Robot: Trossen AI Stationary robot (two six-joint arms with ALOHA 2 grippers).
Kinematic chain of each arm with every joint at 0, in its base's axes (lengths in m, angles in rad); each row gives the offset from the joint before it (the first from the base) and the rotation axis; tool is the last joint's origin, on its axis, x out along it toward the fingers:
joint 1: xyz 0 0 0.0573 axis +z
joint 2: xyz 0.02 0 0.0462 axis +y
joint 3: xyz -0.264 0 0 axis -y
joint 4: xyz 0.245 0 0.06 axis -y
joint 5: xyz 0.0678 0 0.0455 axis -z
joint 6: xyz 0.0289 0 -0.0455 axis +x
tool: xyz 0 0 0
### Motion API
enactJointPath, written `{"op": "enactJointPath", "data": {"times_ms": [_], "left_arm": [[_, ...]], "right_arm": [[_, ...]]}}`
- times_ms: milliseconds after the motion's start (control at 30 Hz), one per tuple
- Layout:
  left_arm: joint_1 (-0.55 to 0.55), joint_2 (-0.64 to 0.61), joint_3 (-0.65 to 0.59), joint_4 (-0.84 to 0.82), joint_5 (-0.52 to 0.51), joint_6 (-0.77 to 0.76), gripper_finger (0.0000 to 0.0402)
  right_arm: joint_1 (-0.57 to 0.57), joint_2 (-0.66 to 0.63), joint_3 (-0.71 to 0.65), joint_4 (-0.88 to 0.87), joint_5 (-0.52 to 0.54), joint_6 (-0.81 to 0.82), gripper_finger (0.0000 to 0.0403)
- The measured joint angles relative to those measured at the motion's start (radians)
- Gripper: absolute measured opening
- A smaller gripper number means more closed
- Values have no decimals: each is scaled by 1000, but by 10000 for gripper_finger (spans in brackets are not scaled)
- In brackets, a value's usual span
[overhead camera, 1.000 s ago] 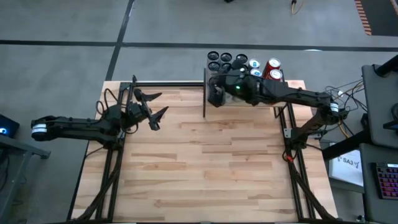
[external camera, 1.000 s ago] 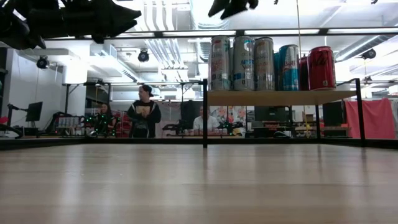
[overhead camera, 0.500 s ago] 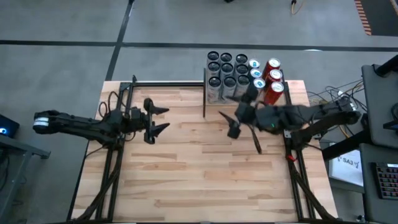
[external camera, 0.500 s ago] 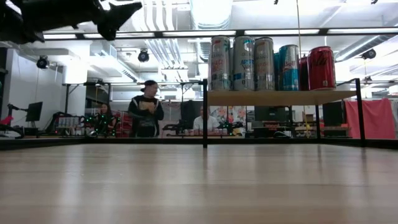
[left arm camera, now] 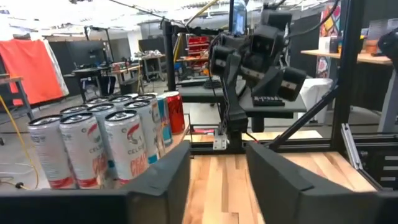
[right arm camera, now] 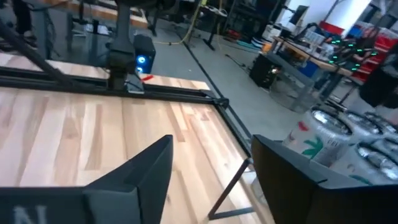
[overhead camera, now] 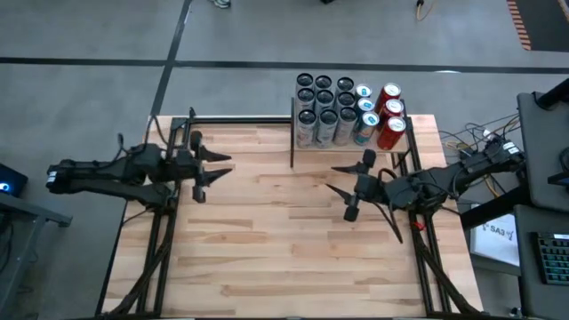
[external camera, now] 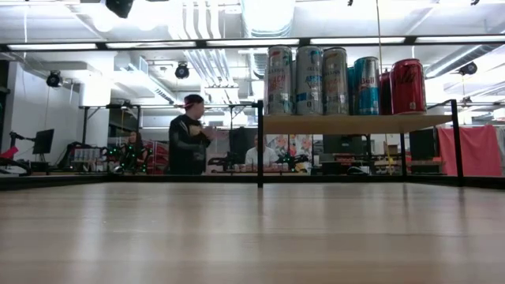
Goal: Place canned beverage on shelf
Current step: Return to Home Position
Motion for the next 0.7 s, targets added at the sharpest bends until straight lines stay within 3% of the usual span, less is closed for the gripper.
{"op": "enactJointPath", "data": {"times_ms": [367,567,700], "left_arm": [[0,-236,-146,-57,0,-22,9],[3,-349,-223,-56,-6,18,4],[5,-397,-268,-57,-50,42,1]], "right_arm": [[-2,-136,-193,173,-41,-58,124],[-7,-183,-203,183,-53,-93,73],[-68,-185,-203,222,-169,-129,46]]}}
